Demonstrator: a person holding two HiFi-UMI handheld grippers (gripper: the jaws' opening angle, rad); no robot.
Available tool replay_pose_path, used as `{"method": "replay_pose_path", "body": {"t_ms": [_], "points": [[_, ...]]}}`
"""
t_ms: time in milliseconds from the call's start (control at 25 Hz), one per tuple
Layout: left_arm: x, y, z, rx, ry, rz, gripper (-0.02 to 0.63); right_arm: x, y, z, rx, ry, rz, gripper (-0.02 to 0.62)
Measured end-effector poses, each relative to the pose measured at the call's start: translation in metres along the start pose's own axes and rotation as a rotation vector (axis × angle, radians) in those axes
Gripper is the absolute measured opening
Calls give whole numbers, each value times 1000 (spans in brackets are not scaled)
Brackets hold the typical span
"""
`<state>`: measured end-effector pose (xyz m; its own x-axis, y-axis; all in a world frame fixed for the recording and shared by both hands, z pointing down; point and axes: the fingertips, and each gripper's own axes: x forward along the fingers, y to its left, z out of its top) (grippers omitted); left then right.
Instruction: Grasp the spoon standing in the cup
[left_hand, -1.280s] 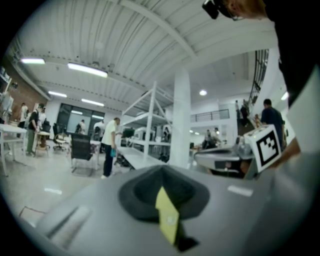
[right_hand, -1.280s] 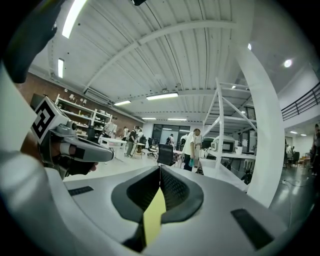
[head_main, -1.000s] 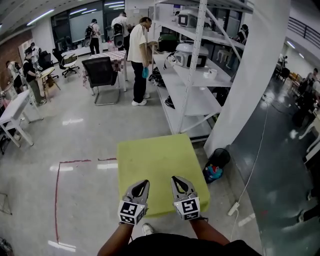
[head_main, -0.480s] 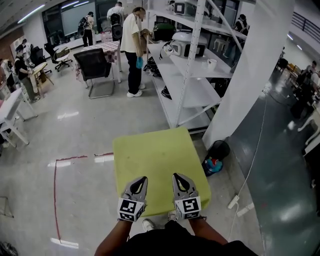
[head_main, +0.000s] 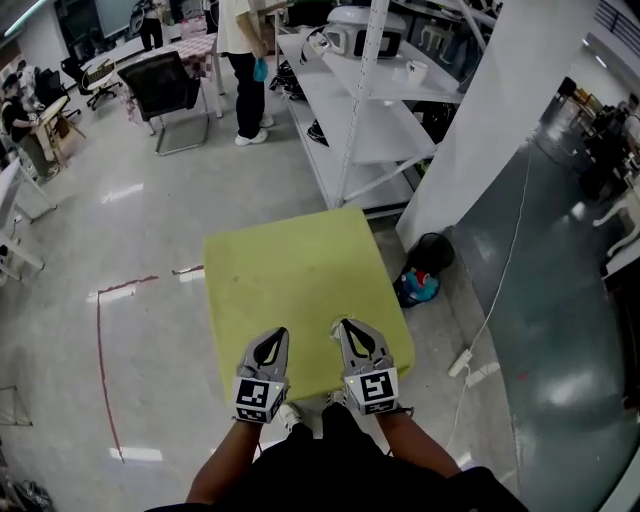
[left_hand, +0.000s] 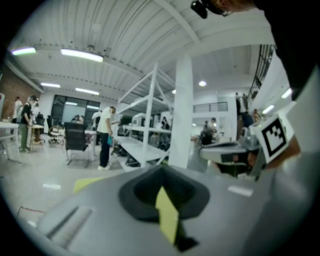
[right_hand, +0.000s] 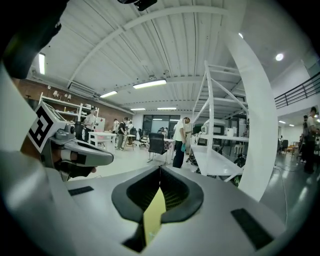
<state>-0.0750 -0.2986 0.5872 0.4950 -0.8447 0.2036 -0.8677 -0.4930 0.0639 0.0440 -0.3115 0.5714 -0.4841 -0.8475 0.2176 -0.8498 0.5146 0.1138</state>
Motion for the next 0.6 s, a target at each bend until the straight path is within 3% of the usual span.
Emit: {"method": "replay_pose_path", "body": {"t_ms": [240,280,360,600], "points": [[12,-9,-27,-36,67,-2,8,3,3,-52,27,119,79,8],[14,-9,-32,-38,75,-1,8,4,6,-60,32,139,103,21],[17,-9,-39,-44,83,5,8,5,12,-77,32,180,140,126],[24,-9,-65,-79,127,23,8,9,25,-127,-67,293,194,138]]}}
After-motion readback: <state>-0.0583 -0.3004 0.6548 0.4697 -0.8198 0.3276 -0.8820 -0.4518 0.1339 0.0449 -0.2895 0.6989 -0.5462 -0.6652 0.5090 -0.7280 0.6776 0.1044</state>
